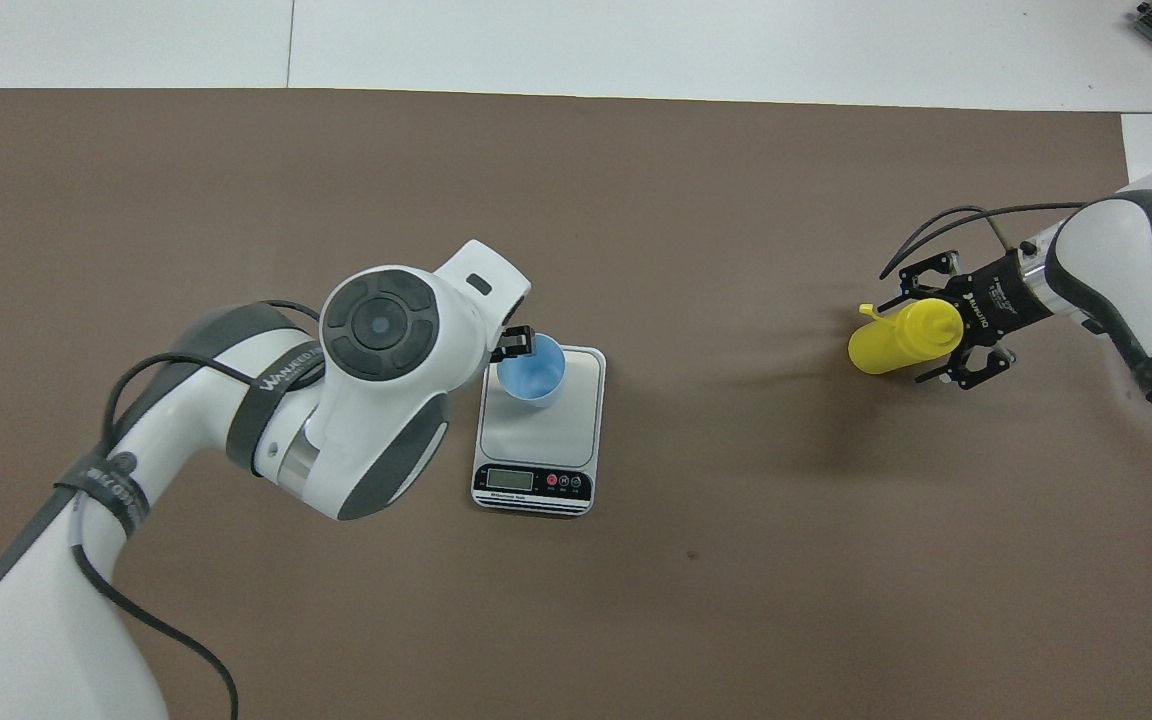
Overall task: Pour seasoning into cup on scale with both arms
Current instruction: 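Release the cup with the left gripper while the right gripper grasps bottle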
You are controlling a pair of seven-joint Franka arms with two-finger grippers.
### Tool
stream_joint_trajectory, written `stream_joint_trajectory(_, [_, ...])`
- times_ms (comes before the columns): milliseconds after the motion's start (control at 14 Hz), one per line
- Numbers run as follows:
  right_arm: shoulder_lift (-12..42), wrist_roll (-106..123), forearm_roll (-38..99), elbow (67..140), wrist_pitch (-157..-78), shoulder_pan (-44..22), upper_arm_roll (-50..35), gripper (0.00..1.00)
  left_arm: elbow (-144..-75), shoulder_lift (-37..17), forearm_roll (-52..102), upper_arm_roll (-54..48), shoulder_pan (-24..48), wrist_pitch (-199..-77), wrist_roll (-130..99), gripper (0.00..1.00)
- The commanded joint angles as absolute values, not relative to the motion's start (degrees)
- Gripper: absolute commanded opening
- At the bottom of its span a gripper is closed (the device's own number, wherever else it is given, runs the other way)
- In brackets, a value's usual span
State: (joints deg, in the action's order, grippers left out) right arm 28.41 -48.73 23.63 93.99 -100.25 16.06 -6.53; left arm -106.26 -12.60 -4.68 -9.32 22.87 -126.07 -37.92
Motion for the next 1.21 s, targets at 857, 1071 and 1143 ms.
stream_joint_trajectory(857, [19.42,-81.7,17.18,94.05,-108.71,-0.76,-6.86,0.0,-103.01,0.43,-0.35,-9.49,-0.07,-105.48,-2.75,1.0])
stream_joint_trajectory(1071, [19.51,-89.63,4.69,93.16,-110.39,-7.01,-7.03,0.0,-99.43,1.14,-0.44,-9.32,-2.19,-100.23,0.26,1.0])
stream_joint_trajectory(1143, [19.51,-91.04,2.31,93.08,-110.56,-8.95,-6.86,0.0,-95.75,0.53,-0.96,-9.32,-2.98,-95.58,2.7,1.0])
